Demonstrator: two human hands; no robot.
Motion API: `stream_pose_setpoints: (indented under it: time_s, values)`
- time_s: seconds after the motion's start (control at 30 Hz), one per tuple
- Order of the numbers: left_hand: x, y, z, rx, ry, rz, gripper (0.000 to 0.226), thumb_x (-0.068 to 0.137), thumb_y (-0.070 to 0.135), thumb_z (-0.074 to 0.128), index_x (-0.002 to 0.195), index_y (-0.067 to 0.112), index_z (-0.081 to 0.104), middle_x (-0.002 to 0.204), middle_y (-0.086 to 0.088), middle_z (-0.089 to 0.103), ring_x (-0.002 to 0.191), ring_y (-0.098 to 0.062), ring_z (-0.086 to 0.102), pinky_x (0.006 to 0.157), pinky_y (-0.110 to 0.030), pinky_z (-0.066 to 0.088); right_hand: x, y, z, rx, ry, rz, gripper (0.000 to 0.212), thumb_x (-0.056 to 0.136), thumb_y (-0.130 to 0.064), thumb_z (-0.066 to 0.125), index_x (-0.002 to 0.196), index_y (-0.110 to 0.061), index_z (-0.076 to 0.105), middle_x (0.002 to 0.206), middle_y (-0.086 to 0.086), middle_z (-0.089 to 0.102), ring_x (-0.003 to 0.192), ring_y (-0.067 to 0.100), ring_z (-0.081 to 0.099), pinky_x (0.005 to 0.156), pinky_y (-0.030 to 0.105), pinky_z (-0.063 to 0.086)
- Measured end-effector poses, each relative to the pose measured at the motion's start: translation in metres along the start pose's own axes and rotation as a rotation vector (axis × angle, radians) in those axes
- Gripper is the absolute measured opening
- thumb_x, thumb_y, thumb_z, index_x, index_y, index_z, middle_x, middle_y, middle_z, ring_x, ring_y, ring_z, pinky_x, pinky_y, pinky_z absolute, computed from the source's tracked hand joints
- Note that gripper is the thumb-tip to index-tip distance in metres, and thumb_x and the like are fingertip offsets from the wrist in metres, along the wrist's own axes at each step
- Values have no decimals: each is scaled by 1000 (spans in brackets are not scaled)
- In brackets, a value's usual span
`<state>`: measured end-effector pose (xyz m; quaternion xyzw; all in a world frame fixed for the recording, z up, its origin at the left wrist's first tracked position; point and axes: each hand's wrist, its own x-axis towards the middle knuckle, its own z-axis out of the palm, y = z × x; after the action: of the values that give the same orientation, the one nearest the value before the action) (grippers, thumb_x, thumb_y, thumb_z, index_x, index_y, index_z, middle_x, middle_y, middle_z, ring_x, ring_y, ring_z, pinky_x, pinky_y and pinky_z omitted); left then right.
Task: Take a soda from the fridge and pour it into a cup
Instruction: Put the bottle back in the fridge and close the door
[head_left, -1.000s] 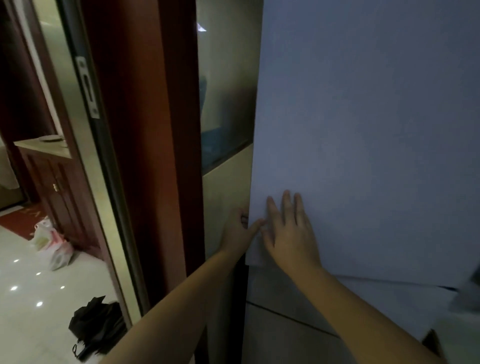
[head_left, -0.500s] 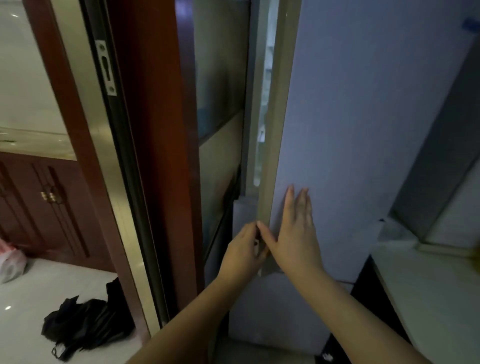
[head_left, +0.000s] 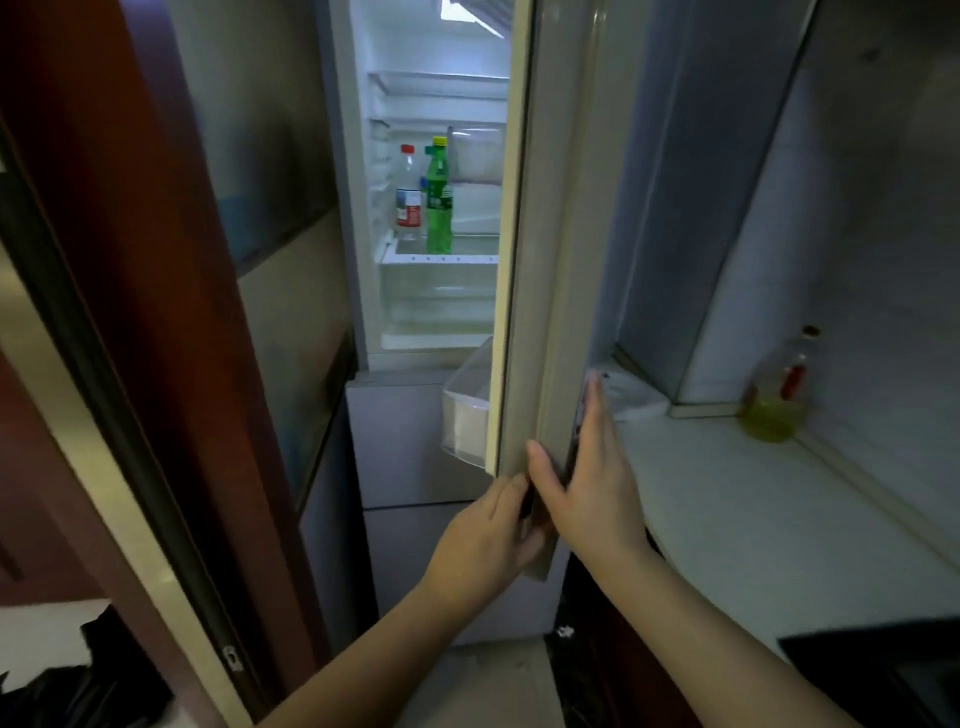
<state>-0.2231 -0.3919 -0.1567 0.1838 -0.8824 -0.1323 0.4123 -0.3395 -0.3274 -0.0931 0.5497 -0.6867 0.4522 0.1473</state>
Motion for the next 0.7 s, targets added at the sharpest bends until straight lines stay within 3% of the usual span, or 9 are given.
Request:
stream_pose_setpoints:
  time_s: [0.1, 0.23, 0.37, 0.5, 0.57, 0.7]
  values:
    - [-11, 18, 24, 55, -18, 58, 42, 89, 23, 58, 129, 14, 47, 96, 0, 61, 79, -13, 60, 64, -28, 52, -11, 16, -35, -36, -14, 24, 86, 90, -49, 54, 148, -37, -9, 157, -1, 25, 140, 12, 31, 106, 25, 32]
    - [-14, 51, 52, 144, -22, 146, 36, 89, 19, 56, 123, 12, 47, 94, -4, 60, 78, -17, 56, 66, -33, 51, -26, 39, -74, -94, -40, 61, 78, 92, -50, 51, 152, -29, 5, 152, -3, 35, 130, 14, 45, 98, 32, 44]
    - [-10, 89, 79, 170, -60, 143, 39, 89, 19, 53, 126, 10, 46, 102, -6, 59, 85, -20, 57, 71, -36, 52, -35, 59, -111, -145, -58, 149, 71, 95, -45, 48, 152, -22, 13, 146, 0, 42, 121, 18, 52, 90, 32, 47]
    - [-5, 123, 105, 200, -128, 134, 44, 87, 23, 50, 129, 8, 49, 110, -6, 58, 91, -21, 57, 75, -33, 51, -48, 87, -139, -4, -82, 277, 55, 99, -38, 43, 148, -25, 23, 138, 1, 50, 116, 17, 55, 93, 29, 46]
    - [-3, 137, 117, 225, -164, 148, 47, 85, 24, 53, 129, 9, 52, 113, -5, 57, 95, -21, 57, 77, -33, 50, -57, 107, -148, 85, -109, 328, 49, 99, -39, 38, 146, -27, 27, 137, 0, 52, 117, 16, 56, 97, 35, 48]
    - [5, 161, 138, 263, -217, 190, 54, 79, 25, 65, 130, 11, 55, 118, -3, 58, 104, -21, 56, 83, -33, 49, -70, 140, -168, 171, -176, 431, 51, 101, -28, 32, 150, -28, 20, 143, 2, 48, 122, 16, 51, 103, 39, 44]
